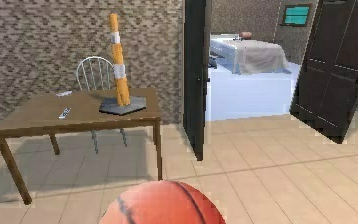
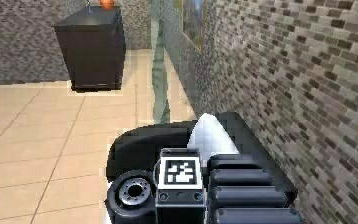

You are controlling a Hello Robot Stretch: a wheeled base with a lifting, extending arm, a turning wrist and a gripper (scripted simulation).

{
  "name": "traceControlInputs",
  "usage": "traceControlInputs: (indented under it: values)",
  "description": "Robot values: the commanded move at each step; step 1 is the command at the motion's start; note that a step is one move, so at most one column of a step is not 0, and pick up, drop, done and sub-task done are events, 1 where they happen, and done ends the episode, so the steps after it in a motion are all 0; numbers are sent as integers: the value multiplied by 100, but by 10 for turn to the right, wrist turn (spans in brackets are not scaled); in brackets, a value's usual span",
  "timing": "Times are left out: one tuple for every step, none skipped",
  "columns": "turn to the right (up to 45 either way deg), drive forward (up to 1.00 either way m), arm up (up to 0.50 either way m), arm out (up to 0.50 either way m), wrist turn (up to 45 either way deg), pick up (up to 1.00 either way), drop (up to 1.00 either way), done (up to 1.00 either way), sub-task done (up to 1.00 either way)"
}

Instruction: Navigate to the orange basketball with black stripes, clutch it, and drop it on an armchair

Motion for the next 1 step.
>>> traceControlInputs:
  values:
    - [0,30,0,0,0,0,0,0,0]
